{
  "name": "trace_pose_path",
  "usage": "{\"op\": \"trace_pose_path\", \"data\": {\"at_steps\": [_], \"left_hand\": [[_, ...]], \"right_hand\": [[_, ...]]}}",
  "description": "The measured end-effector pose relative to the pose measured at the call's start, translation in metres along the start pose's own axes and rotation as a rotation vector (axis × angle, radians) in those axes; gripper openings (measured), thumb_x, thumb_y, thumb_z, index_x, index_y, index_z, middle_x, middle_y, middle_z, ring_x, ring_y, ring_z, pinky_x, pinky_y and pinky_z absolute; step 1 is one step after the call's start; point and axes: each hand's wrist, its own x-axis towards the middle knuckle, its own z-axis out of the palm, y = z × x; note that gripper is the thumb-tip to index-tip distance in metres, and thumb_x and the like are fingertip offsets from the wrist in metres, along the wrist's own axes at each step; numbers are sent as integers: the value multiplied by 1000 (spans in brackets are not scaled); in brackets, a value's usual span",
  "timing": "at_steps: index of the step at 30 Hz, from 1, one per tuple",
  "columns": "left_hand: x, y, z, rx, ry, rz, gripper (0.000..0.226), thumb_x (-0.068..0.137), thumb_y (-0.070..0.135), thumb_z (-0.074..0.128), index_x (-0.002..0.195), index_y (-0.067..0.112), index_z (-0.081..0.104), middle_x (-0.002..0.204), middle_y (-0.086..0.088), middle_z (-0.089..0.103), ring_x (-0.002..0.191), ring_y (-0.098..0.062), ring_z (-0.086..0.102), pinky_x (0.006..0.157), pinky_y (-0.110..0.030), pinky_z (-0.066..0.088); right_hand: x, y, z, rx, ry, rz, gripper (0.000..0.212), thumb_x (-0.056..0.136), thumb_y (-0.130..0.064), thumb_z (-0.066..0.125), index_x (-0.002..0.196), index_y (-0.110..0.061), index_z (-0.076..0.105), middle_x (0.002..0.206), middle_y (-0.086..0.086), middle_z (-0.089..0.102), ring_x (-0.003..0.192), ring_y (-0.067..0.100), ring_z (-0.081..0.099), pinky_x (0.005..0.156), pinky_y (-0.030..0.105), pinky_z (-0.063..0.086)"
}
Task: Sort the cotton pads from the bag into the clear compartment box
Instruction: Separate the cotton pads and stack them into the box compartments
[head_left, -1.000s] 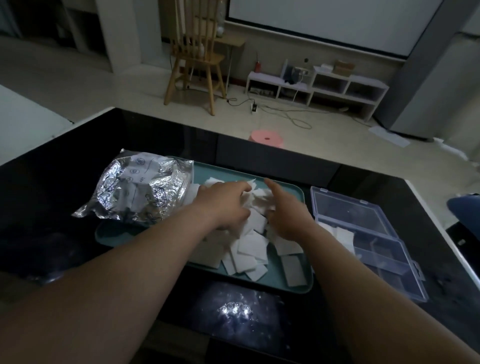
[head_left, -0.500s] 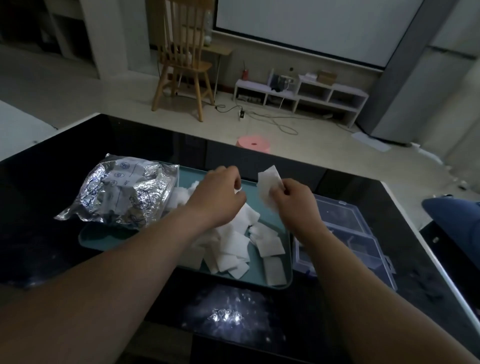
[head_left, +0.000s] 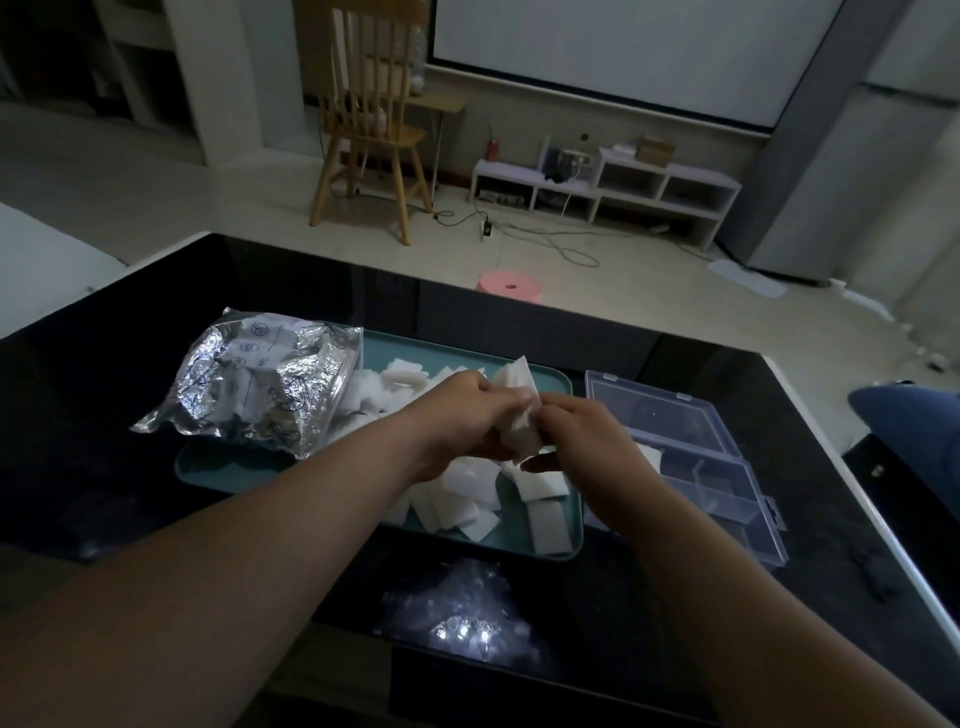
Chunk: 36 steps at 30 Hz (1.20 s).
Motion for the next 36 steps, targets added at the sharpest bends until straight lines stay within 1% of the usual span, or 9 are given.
{"op": "trace_pose_path", "data": {"at_steps": [6, 9, 13, 19, 24, 27, 29, 33, 36], "left_hand": [[2, 0, 0, -165, -11, -31, 37, 100, 24, 65, 131, 25, 45, 110, -18, 70, 76, -28, 77, 67, -39, 63], [1, 2, 0, -203, -66, -41, 25, 104, 24, 56, 128, 17, 53, 104, -18, 71, 72, -28, 73, 64, -35, 60], [-2, 4, 1, -264, -127, -30, 14, 106, 24, 54, 110, 11, 57, 81, -9, 73, 81, -33, 59, 67, -36, 50], [1, 1, -3, -262, -79, -81, 23, 106, 21, 55, 127, 29, 53, 113, -17, 67, 86, -28, 73, 69, -35, 62], [6, -4, -4, -96, 66, -35, 29, 104, 14, 40, 125, 26, 56, 94, -19, 68, 75, -25, 66, 60, -31, 58], [8, -4, -5, -216, 74, -72, 23, 104, 22, 47, 123, 26, 58, 86, -10, 54, 63, -21, 57, 55, -29, 54], [8, -3, -7, -335, 21, -122, 24, 103, 34, 55, 124, 22, 57, 88, -9, 50, 65, -22, 58, 55, -31, 55], [9, -2, -11, -457, -73, -199, 43, 101, 50, 56, 118, 11, 56, 90, -11, 55, 68, -23, 60, 66, -38, 57], [6, -1, -8, -440, -207, -195, 49, 101, 59, 50, 115, 15, 65, 88, -9, 57, 71, -20, 57, 72, -36, 55]], "right_hand": [[-5, 4, -6, -293, -65, -151, 33, 100, -26, 67, 132, -31, 63, 101, -8, 77, 87, 8, 74, 80, 35, 63], [-3, 6, -2, -442, 57, -207, 20, 98, -27, 65, 118, -30, 67, 90, -6, 74, 76, 10, 70, 71, 38, 61], [-3, 4, 2, -517, 184, -218, 10, 99, -23, 61, 107, -25, 66, 81, -7, 68, 68, 8, 62, 60, 23, 46], [-2, 4, 1, -413, 288, -208, 7, 103, -26, 61, 109, -24, 62, 88, -11, 66, 74, -1, 65, 54, 13, 47], [3, 11, -2, -497, 326, -111, 5, 102, -26, 59, 104, -21, 59, 95, -4, 66, 77, 12, 64, 65, 34, 60], [6, 19, 1, -619, 239, -35, 9, 100, -29, 59, 101, -21, 60, 90, -1, 67, 76, 17, 64, 69, 42, 60], [7, 23, 4, -663, 172, -18, 23, 99, -36, 61, 117, -21, 60, 103, 0, 69, 86, 17, 67, 79, 45, 61], [1, 2, -4, -573, 198, -187, 41, 100, -49, 60, 134, -26, 55, 127, -11, 59, 112, 7, 57, 97, 33, 52], [-9, -12, -7, -566, -2, -330, 49, 89, -59, 71, 129, -35, 54, 127, -21, 53, 115, 0, 52, 93, 20, 44]]}}
